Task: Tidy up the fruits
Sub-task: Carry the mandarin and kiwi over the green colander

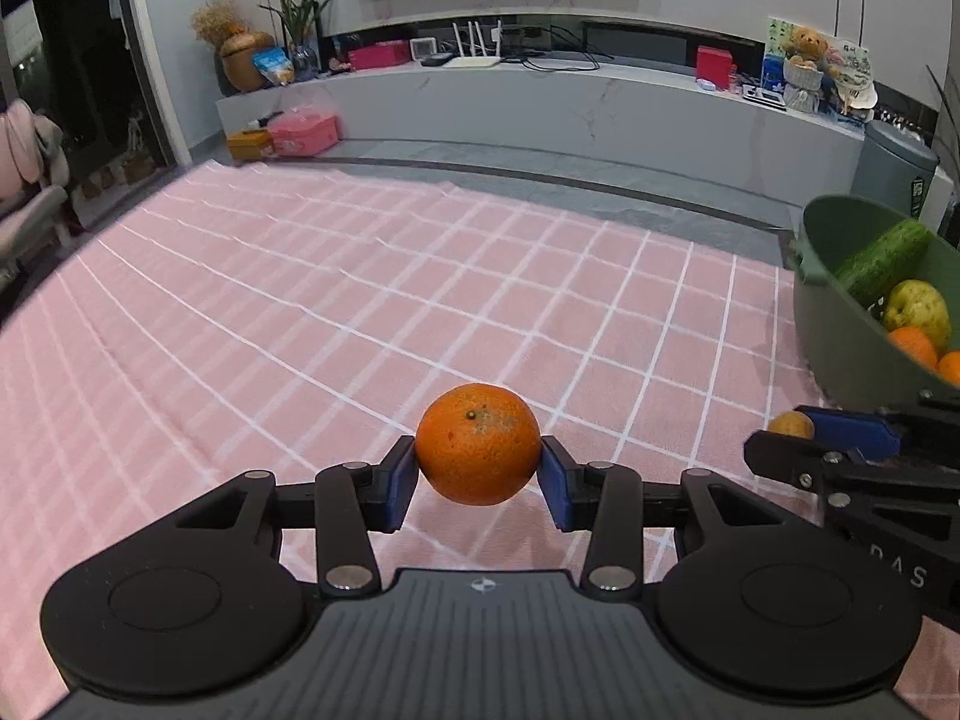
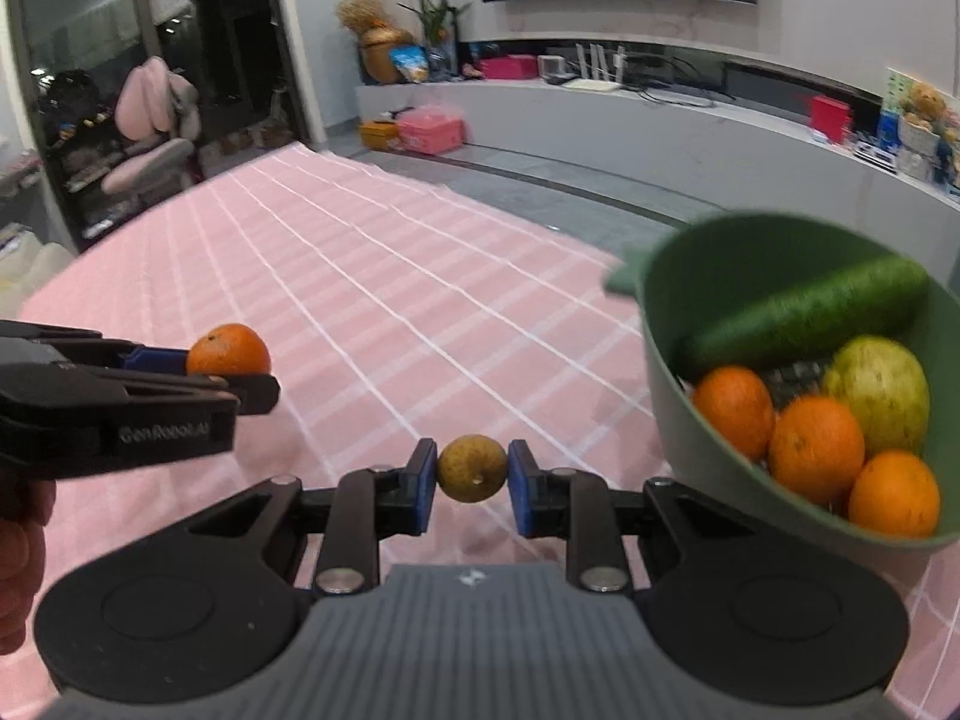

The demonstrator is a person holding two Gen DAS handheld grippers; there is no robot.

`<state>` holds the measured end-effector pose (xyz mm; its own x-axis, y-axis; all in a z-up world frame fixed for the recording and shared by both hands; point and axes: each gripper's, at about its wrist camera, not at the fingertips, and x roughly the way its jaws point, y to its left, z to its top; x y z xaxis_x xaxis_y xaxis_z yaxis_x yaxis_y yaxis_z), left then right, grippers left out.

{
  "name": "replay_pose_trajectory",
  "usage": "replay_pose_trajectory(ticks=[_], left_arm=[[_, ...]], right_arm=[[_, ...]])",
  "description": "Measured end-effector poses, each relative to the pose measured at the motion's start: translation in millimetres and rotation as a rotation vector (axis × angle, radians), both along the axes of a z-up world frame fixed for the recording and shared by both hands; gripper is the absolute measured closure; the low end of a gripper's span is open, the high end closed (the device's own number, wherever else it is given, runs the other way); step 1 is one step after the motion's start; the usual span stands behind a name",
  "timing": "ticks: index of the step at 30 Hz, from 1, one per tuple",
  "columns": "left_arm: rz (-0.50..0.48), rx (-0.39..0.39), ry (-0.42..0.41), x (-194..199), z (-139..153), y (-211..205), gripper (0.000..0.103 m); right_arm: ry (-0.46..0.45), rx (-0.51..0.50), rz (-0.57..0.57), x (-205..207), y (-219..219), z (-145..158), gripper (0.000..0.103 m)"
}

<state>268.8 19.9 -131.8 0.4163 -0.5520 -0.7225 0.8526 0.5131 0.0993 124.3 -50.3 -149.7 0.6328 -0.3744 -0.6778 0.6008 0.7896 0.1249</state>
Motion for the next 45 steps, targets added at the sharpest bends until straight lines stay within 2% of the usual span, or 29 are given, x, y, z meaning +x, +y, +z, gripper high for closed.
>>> replay_pose_trajectory(ticks=[5, 11, 16, 21, 26, 32, 39, 45], left_arm=[[0.059, -0.005, -0.068, -13, 57, 10, 0.055], [0.190, -0.012, -0.132, -38, 129, 10, 0.055], [0.247, -0.047, -0.188, -79, 191, -1, 0.055], [0.304, -0.087, -0.216, -125, 227, -25, 0.055], [0.454, -0.131, -0.178, -165, 228, -47, 0.055], [0.519, -0.156, -0.063, -197, 204, -78, 0.055], [0.550, -0.134, 0.048, -215, 175, -100, 0.055], [0.542, -0.089, 0.101, -228, 151, -119, 0.055]], right_arm=[[-0.037, 0.037, 0.099, 6, -4, 49, 0.082], [-0.073, 0.036, 0.246, 3, -23, 120, 0.082], [-0.128, -0.021, 0.335, -19, -51, 185, 0.082], [-0.163, -0.079, 0.417, -56, -95, 238, 0.082], [-0.167, -0.088, 0.480, -94, -139, 267, 0.081], [-0.141, -0.095, 0.538, -131, -183, 276, 0.081], [-0.083, -0.086, 0.583, -155, -216, 254, 0.081], [-0.030, -0.049, 0.585, -163, -238, 223, 0.081]])
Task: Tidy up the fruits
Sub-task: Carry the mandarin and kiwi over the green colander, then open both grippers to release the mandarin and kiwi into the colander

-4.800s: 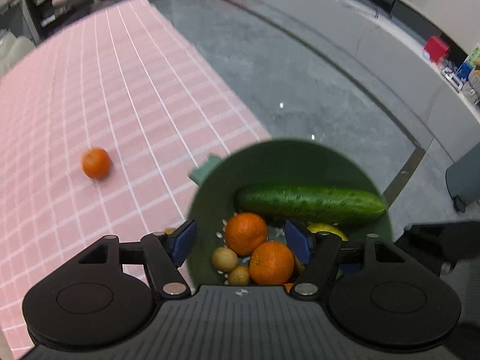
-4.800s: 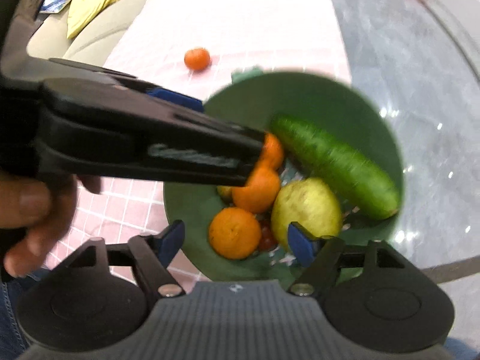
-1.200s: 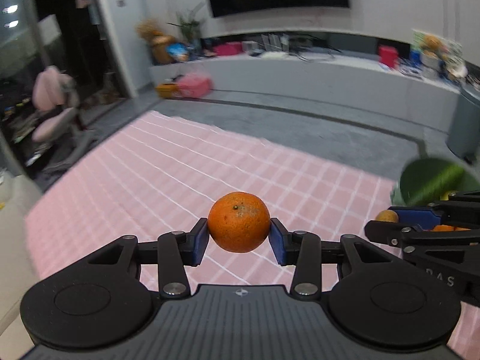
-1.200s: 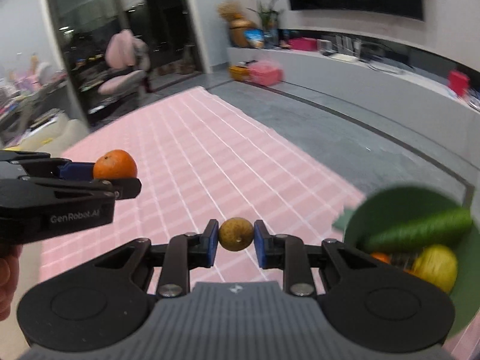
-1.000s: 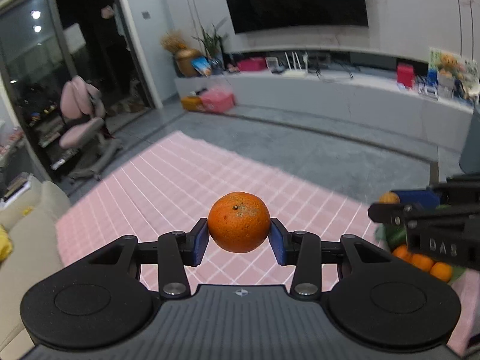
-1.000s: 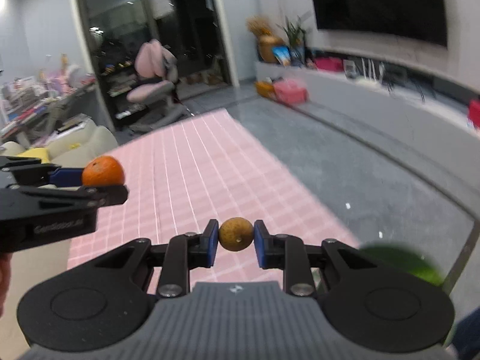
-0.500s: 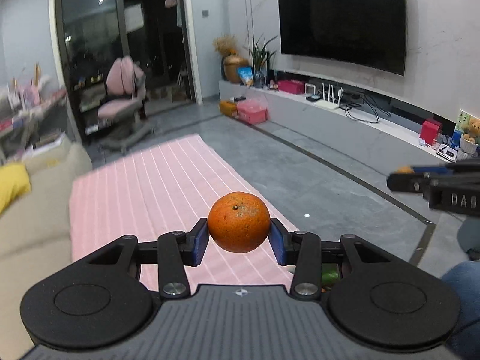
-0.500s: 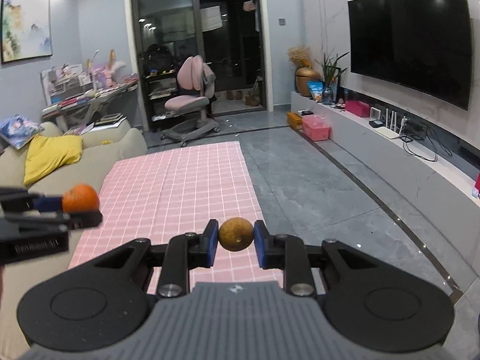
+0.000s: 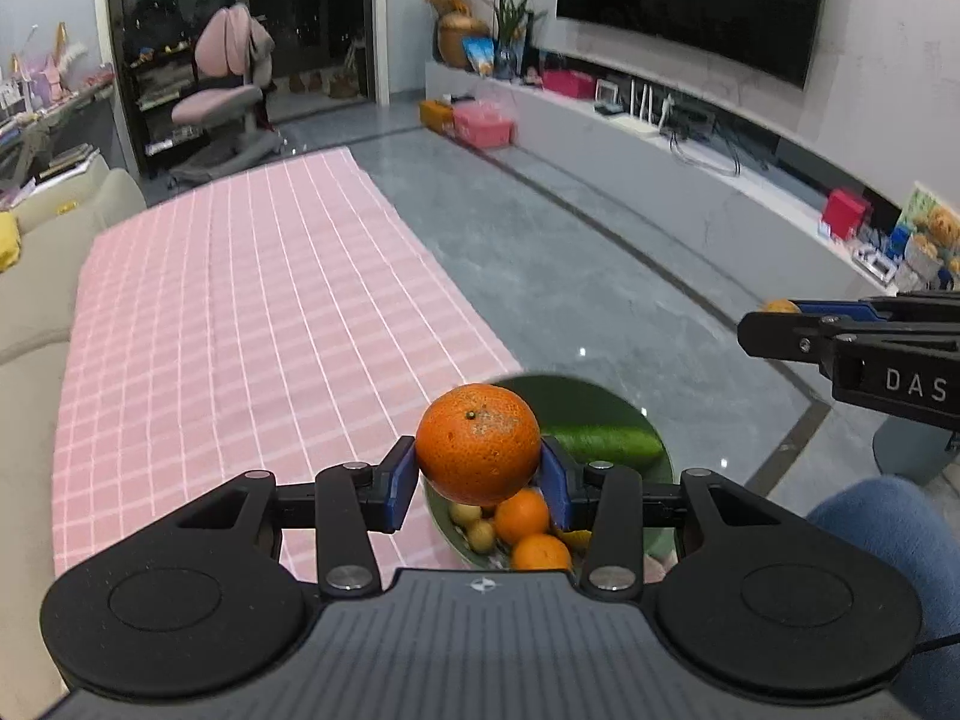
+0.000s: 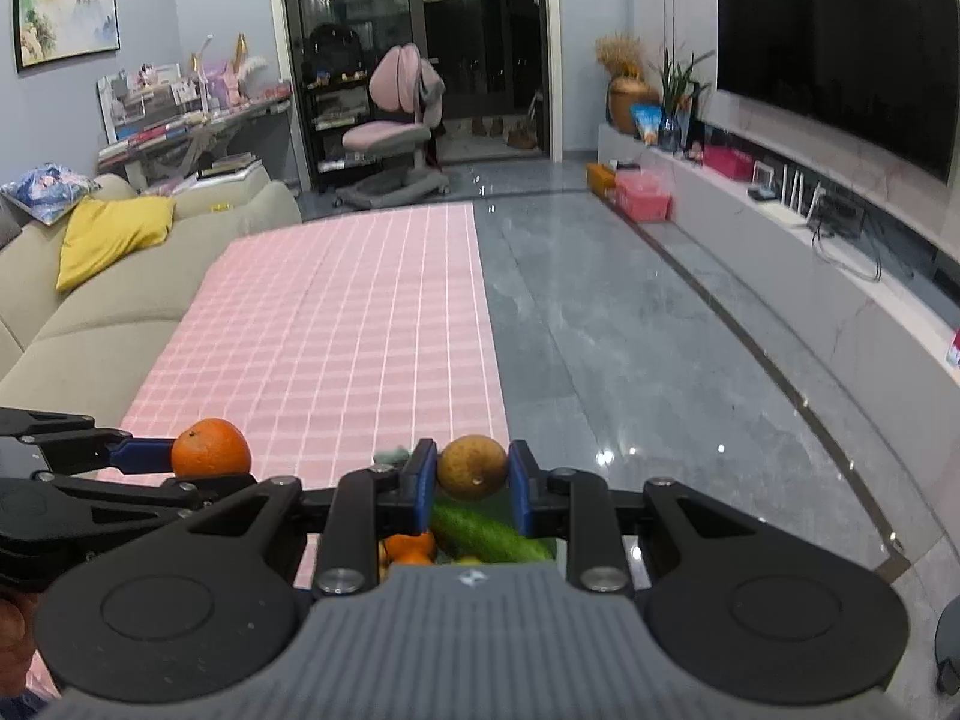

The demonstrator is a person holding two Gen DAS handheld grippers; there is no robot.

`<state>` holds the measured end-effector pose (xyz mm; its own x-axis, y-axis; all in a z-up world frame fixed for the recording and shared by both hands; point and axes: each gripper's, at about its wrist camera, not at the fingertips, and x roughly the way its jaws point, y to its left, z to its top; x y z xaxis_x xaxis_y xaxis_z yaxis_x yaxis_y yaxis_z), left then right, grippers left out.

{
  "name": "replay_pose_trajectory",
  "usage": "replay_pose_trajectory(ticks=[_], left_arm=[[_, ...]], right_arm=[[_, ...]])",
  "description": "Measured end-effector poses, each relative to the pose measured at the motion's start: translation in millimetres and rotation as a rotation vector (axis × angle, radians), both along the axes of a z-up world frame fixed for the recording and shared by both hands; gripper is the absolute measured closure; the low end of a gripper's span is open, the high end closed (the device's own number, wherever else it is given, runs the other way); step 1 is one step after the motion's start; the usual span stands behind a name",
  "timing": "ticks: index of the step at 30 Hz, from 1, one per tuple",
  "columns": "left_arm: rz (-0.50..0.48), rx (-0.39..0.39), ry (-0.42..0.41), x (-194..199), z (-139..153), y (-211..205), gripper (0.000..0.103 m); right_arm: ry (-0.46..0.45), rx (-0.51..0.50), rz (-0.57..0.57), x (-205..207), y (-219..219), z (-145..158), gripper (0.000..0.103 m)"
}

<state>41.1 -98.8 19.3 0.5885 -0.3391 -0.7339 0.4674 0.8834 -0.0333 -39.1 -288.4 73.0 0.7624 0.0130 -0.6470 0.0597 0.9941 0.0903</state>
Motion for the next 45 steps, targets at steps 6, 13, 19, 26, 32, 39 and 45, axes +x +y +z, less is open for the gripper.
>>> replay_pose_trajectory(ticks=[6, 13, 19, 26, 32, 39, 45], left_arm=[[0.008, 0.037, 0.054, -3, -24, -13, 0.055], [-0.043, 0.102, 0.073, 7, -49, -33, 0.055], [-0.103, 0.155, 0.108, 25, -78, -46, 0.055], [-0.159, 0.208, 0.137, 42, -102, -58, 0.055], [-0.196, 0.215, 0.175, 43, -115, -61, 0.055], [-0.176, 0.185, 0.197, 44, -125, -65, 0.055], [-0.172, 0.196, 0.197, 46, -129, -66, 0.055]], right_arm=[[0.059, 0.027, 0.033, 5, -11, -25, 0.081], [0.103, 0.059, 0.068, 31, -18, -48, 0.081], [0.147, 0.077, 0.116, 59, -13, -77, 0.081], [0.169, 0.142, 0.173, 101, -3, -115, 0.081], [0.228, 0.208, 0.314, 145, 5, -142, 0.081], [0.287, 0.164, 0.544, 183, 17, -165, 0.080], [0.287, 0.106, 0.642, 194, 28, -180, 0.080]])
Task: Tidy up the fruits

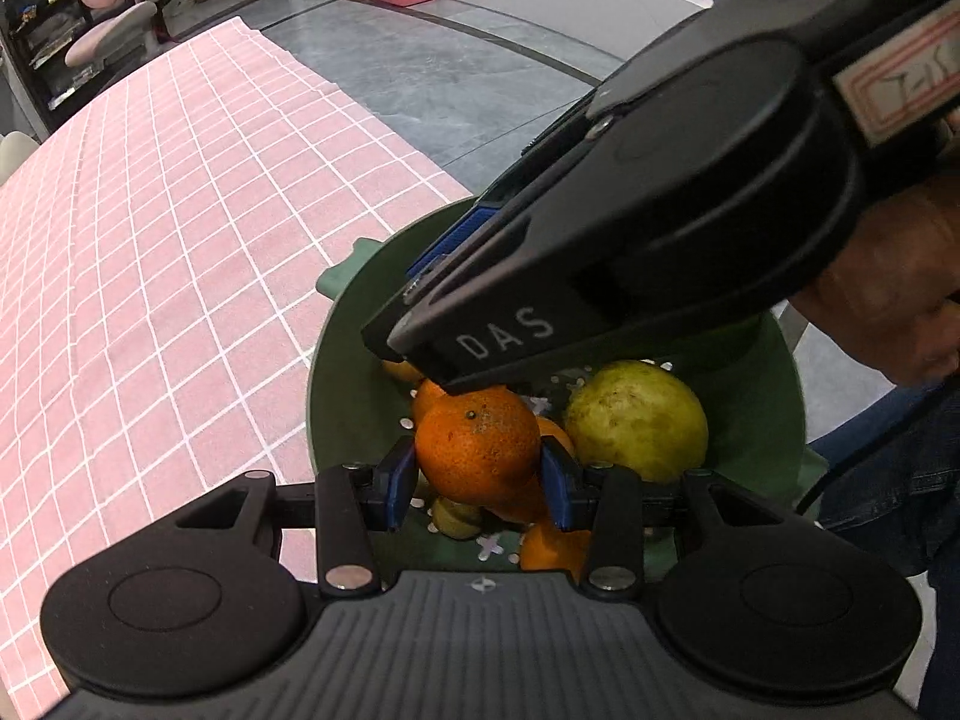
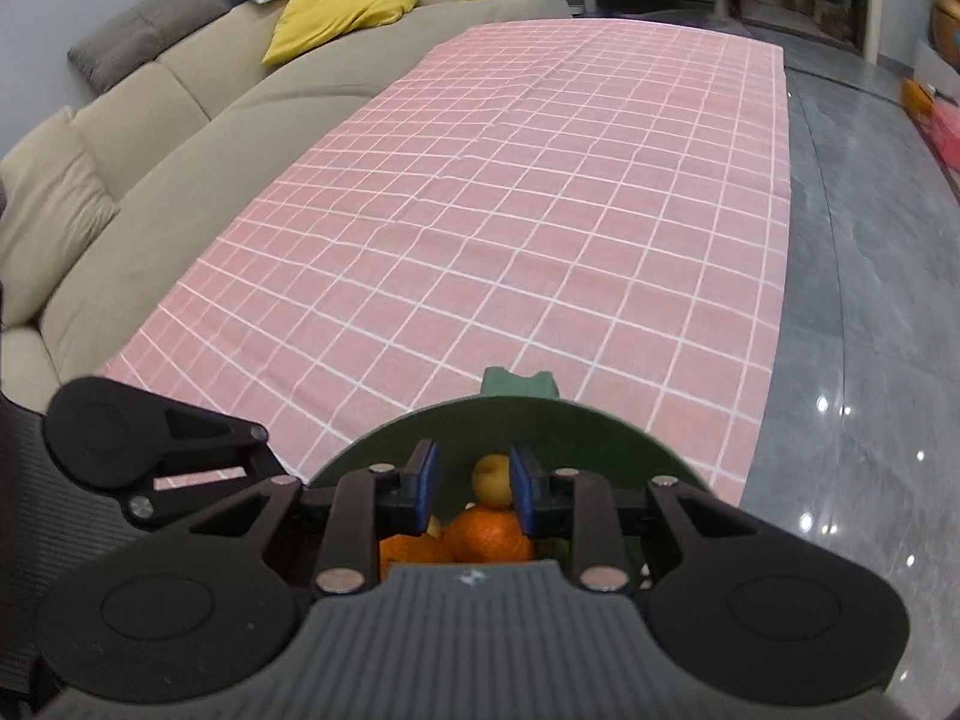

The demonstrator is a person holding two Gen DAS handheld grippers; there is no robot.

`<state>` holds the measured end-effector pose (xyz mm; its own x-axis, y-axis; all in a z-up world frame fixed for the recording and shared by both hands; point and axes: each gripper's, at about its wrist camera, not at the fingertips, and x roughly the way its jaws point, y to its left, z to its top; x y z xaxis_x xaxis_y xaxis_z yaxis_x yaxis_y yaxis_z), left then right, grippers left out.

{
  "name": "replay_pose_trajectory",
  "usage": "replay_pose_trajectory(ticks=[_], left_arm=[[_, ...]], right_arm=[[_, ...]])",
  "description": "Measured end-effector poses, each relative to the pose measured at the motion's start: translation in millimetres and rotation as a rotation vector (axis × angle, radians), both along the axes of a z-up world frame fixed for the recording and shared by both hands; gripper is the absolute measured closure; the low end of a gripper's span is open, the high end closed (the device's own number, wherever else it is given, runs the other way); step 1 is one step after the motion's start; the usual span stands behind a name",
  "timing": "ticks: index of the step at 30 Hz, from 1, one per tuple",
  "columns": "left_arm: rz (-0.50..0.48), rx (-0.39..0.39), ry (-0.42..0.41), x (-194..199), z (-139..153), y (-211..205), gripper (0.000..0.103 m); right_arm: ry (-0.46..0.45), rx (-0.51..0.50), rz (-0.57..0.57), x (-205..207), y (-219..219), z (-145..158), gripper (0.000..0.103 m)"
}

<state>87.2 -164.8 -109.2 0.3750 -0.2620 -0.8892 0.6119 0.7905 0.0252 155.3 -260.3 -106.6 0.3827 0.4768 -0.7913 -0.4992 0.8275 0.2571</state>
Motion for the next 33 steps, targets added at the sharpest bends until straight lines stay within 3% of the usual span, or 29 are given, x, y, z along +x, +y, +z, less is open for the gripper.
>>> replay_pose_trajectory(ticks=[6, 9, 11, 14, 16, 21, 29, 31, 33], left_arm=[[0.011, 0.002, 0.015, 2, 1, 3, 0.051], [0.035, -0.001, 0.018, 7, 2, 1, 0.045], [0.054, -0.015, 0.008, 10, 5, 1, 0.034], [0.092, -0.044, -0.007, 10, 11, 4, 0.032], [0.129, -0.059, -0.004, 11, 14, 9, 0.033], [0.213, -0.127, 0.038, 12, 26, 20, 0.032], [0.345, -0.081, 0.062, 21, 35, 44, 0.032], [0.352, -0.074, 0.062, 17, 42, 46, 0.032], [0.359, -0.074, 0.059, 13, 54, 45, 0.031]], right_arm=[[0.006, 0.009, 0.000, 5, 0, -4, 0.080], [-0.001, 0.002, 0.007, 5, 1, -3, 0.080], [-0.006, -0.005, 0.006, 5, 0, 0, 0.080], [-0.013, -0.032, -0.011, 3, -1, 3, 0.079], [-0.019, -0.058, -0.031, 0, -2, 7, 0.067], [-0.004, -0.109, -0.117, -5, -8, 19, 0.057], [0.069, -0.218, -0.221, -18, -17, 42, 0.024], [0.088, -0.249, -0.256, -23, -19, 52, 0.011], [0.112, -0.273, -0.290, -29, -21, 61, 0.006]])
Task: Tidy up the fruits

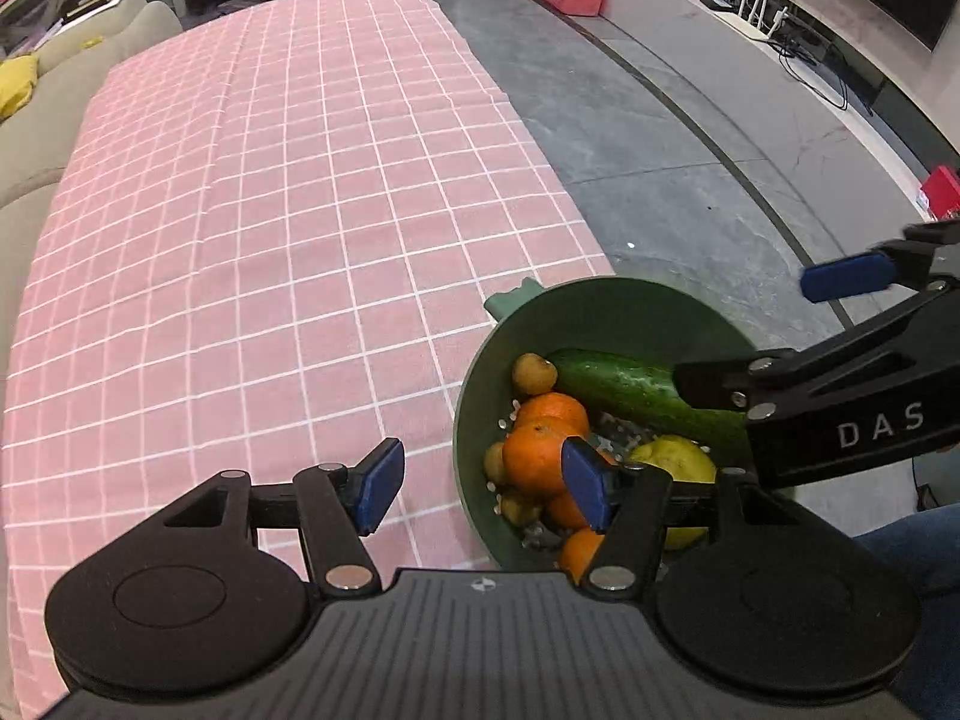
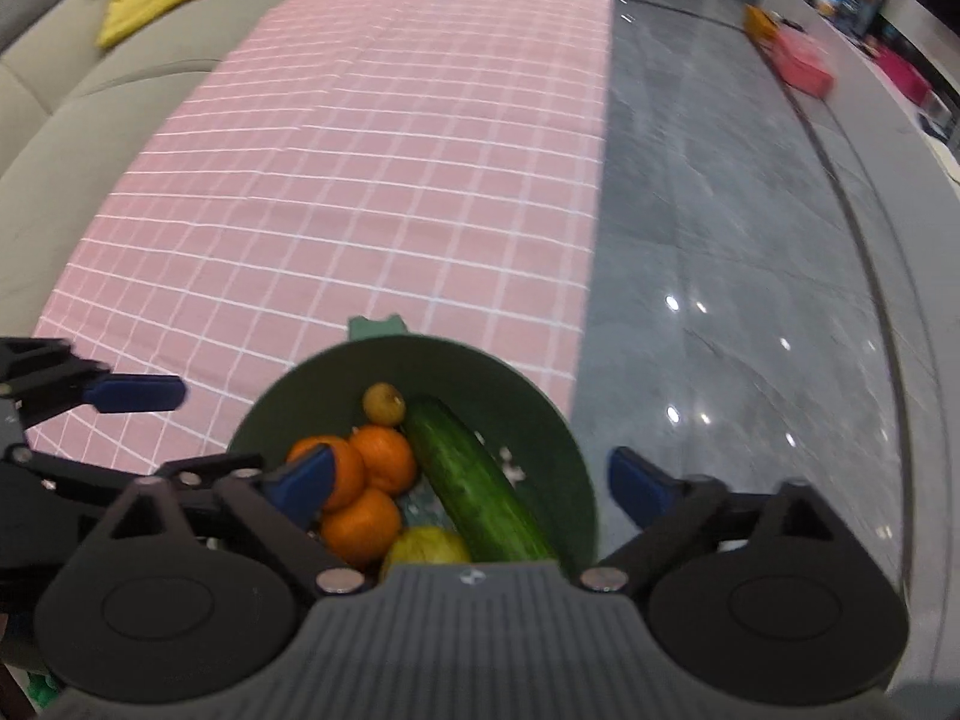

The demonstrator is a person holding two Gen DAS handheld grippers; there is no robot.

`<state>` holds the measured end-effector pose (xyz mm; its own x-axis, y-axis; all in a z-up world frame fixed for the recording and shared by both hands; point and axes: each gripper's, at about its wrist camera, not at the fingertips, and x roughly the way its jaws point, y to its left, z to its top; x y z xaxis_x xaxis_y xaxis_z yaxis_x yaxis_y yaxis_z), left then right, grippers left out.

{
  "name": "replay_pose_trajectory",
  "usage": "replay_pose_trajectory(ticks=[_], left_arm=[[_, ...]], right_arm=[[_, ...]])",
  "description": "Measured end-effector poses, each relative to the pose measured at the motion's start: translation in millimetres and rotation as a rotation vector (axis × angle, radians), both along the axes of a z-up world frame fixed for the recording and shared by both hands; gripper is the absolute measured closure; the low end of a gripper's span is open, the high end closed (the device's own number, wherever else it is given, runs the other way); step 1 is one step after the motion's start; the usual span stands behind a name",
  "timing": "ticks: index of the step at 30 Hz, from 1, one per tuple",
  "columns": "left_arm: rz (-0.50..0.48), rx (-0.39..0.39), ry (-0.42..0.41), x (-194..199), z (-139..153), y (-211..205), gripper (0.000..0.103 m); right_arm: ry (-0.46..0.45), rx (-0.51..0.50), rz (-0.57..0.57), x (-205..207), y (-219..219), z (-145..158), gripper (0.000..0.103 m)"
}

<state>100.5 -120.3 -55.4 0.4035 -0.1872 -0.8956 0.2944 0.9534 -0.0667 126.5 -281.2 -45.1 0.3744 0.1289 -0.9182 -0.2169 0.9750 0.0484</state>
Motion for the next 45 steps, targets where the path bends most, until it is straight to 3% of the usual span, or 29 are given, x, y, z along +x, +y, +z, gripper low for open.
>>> replay_pose_trajectory(ticks=[2, 4, 6, 9, 12, 19, 30, 45], left_arm=[[0.020, 0.011, 0.002, -7, 12, -1, 0.022], [0.073, 0.026, 0.024, -9, 22, 4, 0.019], [0.151, -0.005, 0.043, -13, 36, 13, 0.019], [0.221, -0.055, -0.042, -29, 60, 25, 0.012], [0.232, -0.011, -0.152, -48, 73, 25, 0.008], [0.201, 0.026, -0.230, -73, 57, 8, 0.006], [0.153, 0.111, -0.185, -90, 29, -25, 0.006], [0.149, 0.161, -0.158, -93, 11, -28, 0.007]], right_arm=[[0.018, -0.019, -0.033, -7, -1, 12, 0.005], [0.028, -0.050, -0.074, -16, -2, 26, 0.005], [-0.002, -0.082, -0.118, -28, -3, 45, 0.005], [-0.162, -0.089, -0.200, -60, -5, 78, 0.004], [-0.255, -0.091, -0.263, -90, -7, 89, 0.004], [-0.293, 0.034, -0.375, -132, -21, 58, 0.004], [-0.217, 0.072, -0.402, -155, -28, -11, 0.005], [-0.207, 0.060, -0.388, -153, -26, -23, 0.004]])
